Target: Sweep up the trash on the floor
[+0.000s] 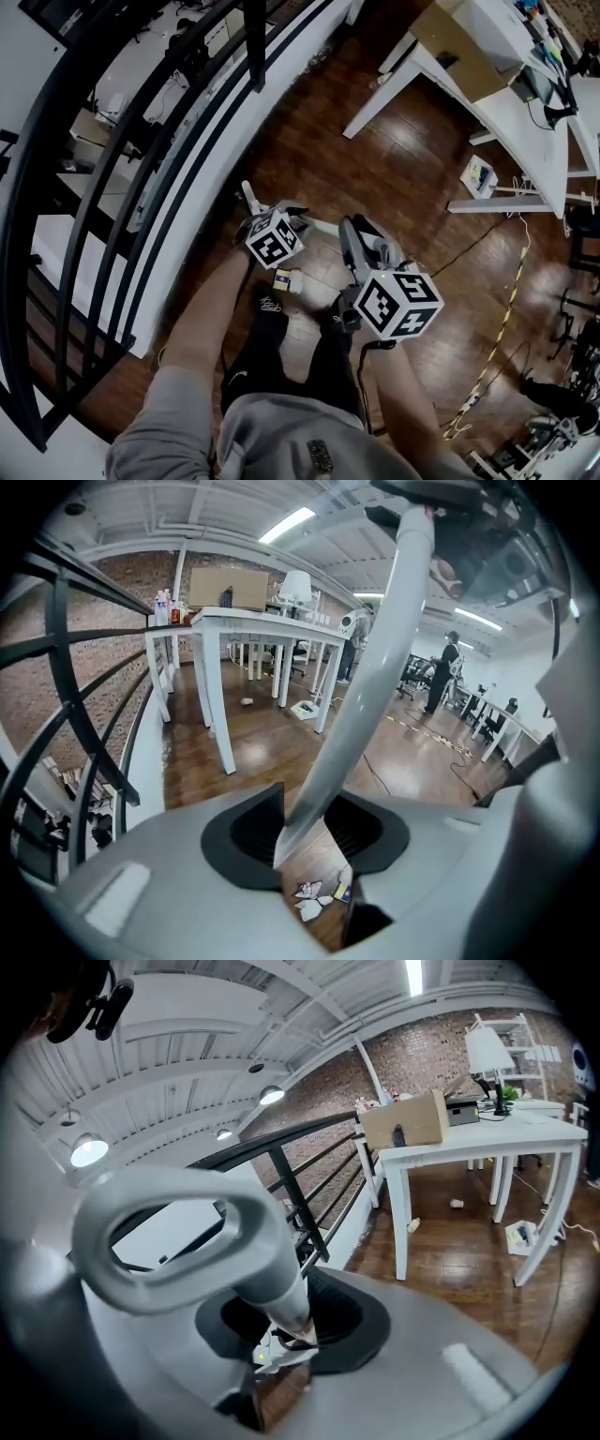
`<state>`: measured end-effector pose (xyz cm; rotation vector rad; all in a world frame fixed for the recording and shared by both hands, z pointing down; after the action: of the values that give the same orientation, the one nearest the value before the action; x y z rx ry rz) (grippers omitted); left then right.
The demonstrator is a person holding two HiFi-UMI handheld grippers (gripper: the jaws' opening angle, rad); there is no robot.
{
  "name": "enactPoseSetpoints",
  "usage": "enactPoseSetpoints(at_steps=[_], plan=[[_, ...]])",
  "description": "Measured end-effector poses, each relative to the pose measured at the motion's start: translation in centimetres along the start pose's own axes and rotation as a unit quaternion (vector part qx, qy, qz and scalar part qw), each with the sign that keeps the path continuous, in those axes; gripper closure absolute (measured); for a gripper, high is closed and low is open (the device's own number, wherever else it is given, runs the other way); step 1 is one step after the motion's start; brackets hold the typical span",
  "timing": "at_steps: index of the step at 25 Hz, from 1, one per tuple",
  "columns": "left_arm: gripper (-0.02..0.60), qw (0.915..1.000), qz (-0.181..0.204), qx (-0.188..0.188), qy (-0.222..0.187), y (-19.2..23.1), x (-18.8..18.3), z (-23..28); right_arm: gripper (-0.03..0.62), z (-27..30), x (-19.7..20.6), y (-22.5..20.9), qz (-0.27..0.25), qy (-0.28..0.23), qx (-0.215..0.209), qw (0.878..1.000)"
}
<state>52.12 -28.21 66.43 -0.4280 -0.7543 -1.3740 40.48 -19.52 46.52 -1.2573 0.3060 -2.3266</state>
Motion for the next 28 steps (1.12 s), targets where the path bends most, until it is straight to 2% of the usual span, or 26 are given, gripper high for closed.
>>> enactPoseSetpoints(at_steps=[10, 16, 22, 25, 28], plan=[[0.449, 0.9997, -0.001, 0.023, 0.010, -6.9, -2.6, 4.1, 0.511, -6.0, 1.3, -5.3, 0.015, 0.012, 0.010, 1.000], [0.457, 0.9992, 0.033, 0.015, 0.016, -9.0, -6.3, 4.3, 0.510, -9.4, -0.4, -7.4, 0.004, -0.010, -0.020, 1.000], [0.457, 0.9975, 0.066, -0.024, 0.003, -6.2, -9.6, 1.5, 0.511, -9.8, -3.6, -7.0, 0.005, -0.057, -0.044, 0.997], [0.456, 0.9963, 0.079, -0.034, 0.007, -3.4, -9.7, 1.4, 0.510, -7.7, -4.1, -6.8, 0.008, -0.070, -0.046, 0.996], [0.456, 0.9954, 0.091, -0.024, 0.019, -0.6, -8.7, 2.4, 0.510, -4.8, -3.5, -6.9, 0.014, -0.073, -0.038, 0.997]])
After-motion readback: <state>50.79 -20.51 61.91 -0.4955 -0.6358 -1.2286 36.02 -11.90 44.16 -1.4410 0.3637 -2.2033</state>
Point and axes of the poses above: the fingertips, and each gripper's own axes: z forward along the fingers, y to its left, x out of its underside, the point moved 10 cm from there along -z, backward along the fingers
